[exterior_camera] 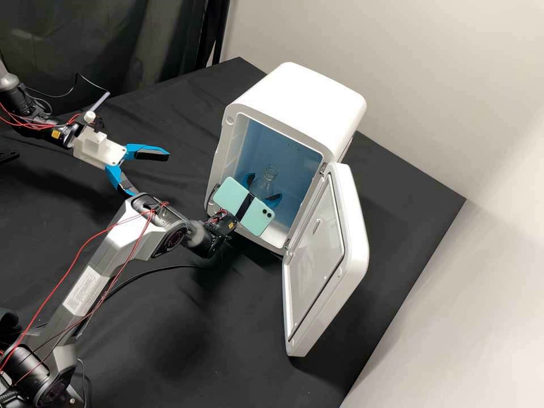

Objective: Place the flask in the incubator

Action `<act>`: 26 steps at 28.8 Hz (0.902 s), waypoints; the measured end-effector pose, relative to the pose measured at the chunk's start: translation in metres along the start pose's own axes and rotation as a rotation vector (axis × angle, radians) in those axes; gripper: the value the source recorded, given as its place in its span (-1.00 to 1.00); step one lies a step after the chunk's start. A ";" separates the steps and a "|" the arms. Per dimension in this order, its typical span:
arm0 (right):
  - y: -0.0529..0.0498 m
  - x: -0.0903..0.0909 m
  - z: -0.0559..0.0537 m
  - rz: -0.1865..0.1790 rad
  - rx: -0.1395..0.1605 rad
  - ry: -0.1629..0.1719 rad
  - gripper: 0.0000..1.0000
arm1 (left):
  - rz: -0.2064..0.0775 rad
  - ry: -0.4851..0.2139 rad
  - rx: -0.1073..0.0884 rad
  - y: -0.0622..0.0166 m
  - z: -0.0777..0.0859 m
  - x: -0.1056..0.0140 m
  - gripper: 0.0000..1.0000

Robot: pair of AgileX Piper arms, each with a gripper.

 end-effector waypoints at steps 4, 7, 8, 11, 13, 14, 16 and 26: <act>-0.002 0.000 0.002 -0.003 -0.007 -0.003 -1.00 | -0.007 0.001 -0.001 -0.0018 0.000 0.001 1.00; -0.006 0.000 0.005 -0.001 -0.011 0.003 1.00 | -0.007 0.001 -0.001 -0.0018 0.000 0.001 1.00; -0.006 0.000 0.004 -0.001 -0.012 0.004 1.00 | -0.007 0.001 -0.001 -0.0018 0.000 0.001 1.00; -0.007 0.000 0.004 0.000 -0.012 0.003 1.00 | -0.007 0.001 -0.001 -0.0018 0.000 0.001 1.00; -0.007 0.000 0.004 0.000 -0.016 0.003 1.00 | -0.007 0.001 -0.001 -0.0018 0.000 0.001 1.00; -0.007 0.000 0.004 0.000 -0.016 0.003 1.00 | -0.007 0.001 -0.001 -0.0018 0.000 0.001 1.00; -0.008 0.000 0.005 -0.012 -0.016 -0.011 1.00 | -0.007 0.001 -0.001 -0.0018 0.000 0.001 1.00; -0.012 0.000 0.008 -0.038 -0.029 -0.034 1.00 | -0.007 0.001 -0.001 -0.0018 0.000 0.001 1.00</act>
